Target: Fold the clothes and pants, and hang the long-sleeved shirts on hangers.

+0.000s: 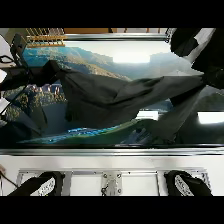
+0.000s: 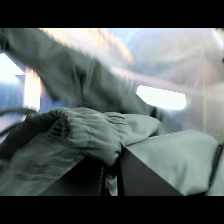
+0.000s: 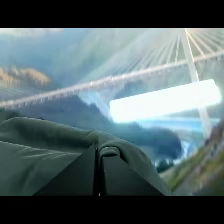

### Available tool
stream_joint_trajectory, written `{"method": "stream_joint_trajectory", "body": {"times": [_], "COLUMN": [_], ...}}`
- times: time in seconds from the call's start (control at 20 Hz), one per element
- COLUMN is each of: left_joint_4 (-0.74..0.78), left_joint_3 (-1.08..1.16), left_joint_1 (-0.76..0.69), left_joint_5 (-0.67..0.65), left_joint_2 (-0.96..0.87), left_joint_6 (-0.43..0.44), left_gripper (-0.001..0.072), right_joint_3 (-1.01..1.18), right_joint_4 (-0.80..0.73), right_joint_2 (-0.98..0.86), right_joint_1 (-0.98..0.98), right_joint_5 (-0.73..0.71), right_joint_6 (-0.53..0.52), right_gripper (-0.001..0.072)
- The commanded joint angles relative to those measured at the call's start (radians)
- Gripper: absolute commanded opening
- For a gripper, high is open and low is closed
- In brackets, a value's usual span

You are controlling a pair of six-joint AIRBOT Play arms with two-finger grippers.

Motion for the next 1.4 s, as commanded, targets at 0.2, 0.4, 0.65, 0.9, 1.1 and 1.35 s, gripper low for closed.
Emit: {"method": "stream_joint_trajectory", "body": {"times": [0.2, 0.4, 0.65, 0.9, 1.1, 1.35], "left_joint_4": [-0.170, 0.173, 0.311, 0.310, 0.293, 0.296], "left_joint_3": [0.514, 0.233, -0.475, -0.859, -0.913, -0.700], "left_joint_1": [0.053, 0.009, 0.039, 0.068, 0.068, 0.068], "left_joint_5": [-0.157, -0.266, -0.316, -0.416, -0.490, -0.441], "left_joint_2": [-0.243, -0.106, 0.146, 0.303, 0.424, 0.536], "left_joint_6": [0.127, 0.128, 0.147, 0.164, 0.159, 0.159], "left_gripper": [0.0018, 0.0018, 0.0019, 0.0019, 0.0635, 0.0710], "right_joint_3": [0.037, -0.230, -0.686, -0.790, -0.788, -0.615], "right_joint_4": [-0.053, -0.096, -0.107, -0.133, -0.132, -0.132], "right_joint_2": [-0.019, 0.126, 0.368, 0.477, 0.481, 0.468], "right_joint_1": [0.000, 0.027, 0.037, 0.037, 0.037, 0.037], "right_joint_5": [-0.130, -0.061, 0.178, 0.363, 0.367, 0.360], "right_joint_6": [-0.013, -0.013, -0.096, -0.118, -0.117, -0.097], "right_gripper": [0.0018, 0.0017, 0.0017, 0.0024, 0.0591, 0.0609]}}
